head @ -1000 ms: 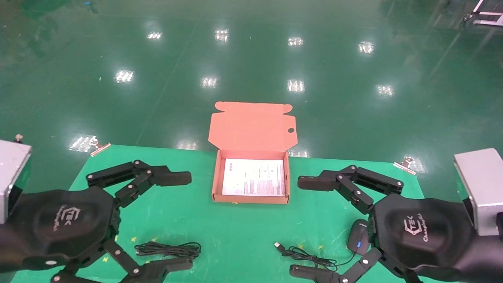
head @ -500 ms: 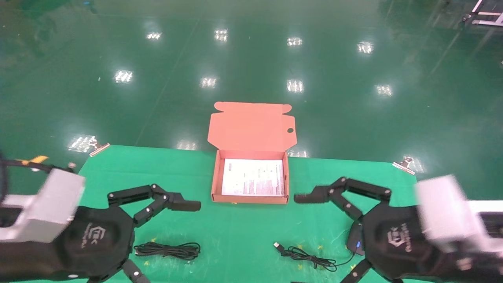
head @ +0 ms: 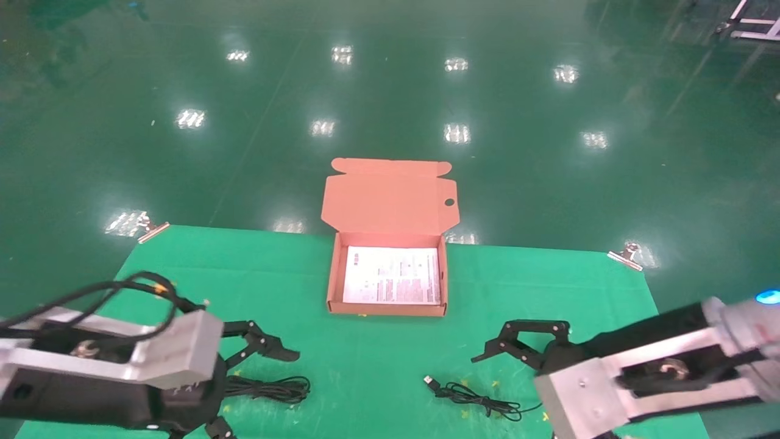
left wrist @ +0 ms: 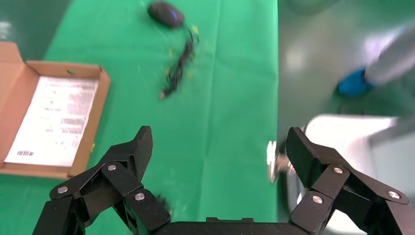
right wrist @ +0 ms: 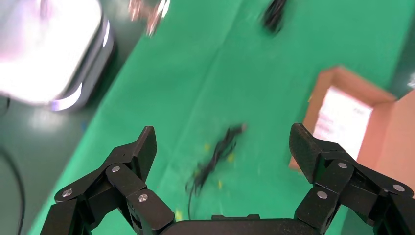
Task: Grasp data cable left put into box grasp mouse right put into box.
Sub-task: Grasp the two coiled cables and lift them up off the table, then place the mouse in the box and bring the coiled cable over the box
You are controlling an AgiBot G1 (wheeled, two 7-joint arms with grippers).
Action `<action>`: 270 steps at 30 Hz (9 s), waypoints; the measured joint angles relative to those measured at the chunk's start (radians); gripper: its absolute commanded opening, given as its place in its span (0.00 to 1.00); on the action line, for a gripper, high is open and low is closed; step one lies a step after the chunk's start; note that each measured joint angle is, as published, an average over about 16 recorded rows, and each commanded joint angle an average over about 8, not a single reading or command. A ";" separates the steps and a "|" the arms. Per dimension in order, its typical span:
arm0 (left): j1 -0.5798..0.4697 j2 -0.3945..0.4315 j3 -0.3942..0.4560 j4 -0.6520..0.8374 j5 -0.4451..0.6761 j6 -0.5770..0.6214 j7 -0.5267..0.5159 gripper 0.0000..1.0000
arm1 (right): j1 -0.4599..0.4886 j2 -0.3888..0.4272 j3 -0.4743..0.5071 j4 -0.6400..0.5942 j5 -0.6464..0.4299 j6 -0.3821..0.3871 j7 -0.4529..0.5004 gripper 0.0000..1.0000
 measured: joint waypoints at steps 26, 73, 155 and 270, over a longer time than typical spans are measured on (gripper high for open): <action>0.009 0.104 0.195 0.067 0.382 -0.166 -0.044 1.00 | 0.018 -0.076 -0.280 0.006 -0.320 0.182 0.075 1.00; 0.015 0.349 0.232 0.656 0.528 -0.434 0.109 1.00 | -0.199 -0.302 -0.356 -0.224 -0.607 0.480 0.378 1.00; 0.001 0.249 0.200 0.463 0.531 -0.490 0.149 0.00 | -0.128 -0.150 -0.265 -0.092 -0.648 0.533 0.546 0.00; -0.007 0.246 0.102 0.044 1.303 -0.647 -0.347 0.00 | -0.112 -0.629 -0.217 -0.689 -0.541 1.013 0.513 0.00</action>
